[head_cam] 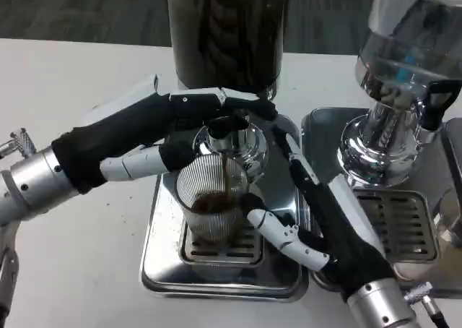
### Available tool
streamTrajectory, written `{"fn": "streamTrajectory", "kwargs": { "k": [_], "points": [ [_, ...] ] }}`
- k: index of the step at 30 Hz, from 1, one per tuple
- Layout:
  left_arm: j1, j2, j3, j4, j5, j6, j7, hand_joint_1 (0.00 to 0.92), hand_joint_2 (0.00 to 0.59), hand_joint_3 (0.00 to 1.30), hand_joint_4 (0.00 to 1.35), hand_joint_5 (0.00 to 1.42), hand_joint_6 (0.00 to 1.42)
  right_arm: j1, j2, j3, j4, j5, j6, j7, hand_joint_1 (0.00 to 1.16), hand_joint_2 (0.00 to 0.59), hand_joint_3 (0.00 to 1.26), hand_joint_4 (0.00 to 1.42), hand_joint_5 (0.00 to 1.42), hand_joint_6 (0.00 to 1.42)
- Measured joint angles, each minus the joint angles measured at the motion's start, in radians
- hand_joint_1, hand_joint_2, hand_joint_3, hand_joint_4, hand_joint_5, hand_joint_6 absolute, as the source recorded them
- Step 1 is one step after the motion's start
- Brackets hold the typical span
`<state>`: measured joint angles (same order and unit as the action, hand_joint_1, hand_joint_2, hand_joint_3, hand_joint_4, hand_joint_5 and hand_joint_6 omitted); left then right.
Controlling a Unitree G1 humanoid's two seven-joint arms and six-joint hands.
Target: Grasp the cup under the faucet to collect the drink, then remove the cup.
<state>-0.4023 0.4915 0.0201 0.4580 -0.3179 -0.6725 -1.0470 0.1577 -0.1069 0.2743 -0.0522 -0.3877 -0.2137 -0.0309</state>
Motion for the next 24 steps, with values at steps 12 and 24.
{"fn": "streamTrajectory", "kwargs": {
  "k": [12, 24],
  "points": [
    [0.004, 0.003, 0.000, -0.006, 0.000, 0.000, 0.001, 0.000, 0.079, 0.31, 0.19, 0.12, 0.25, -0.003, 0.015, 0.005, 0.011, 0.001, -0.008, -0.022, 0.35, 0.242, 0.07, 0.08, 0.05, 0.01],
    [0.009, 0.003, 0.000, -0.010, 0.000, 0.000, 0.009, 0.000, 0.079, 0.31, 0.20, 0.12, 0.25, -0.025, 0.019, 0.009, 0.032, 0.009, -0.018, -0.023, 0.36, 0.249, 0.13, 0.13, 0.11, 0.05]
  ]
}}
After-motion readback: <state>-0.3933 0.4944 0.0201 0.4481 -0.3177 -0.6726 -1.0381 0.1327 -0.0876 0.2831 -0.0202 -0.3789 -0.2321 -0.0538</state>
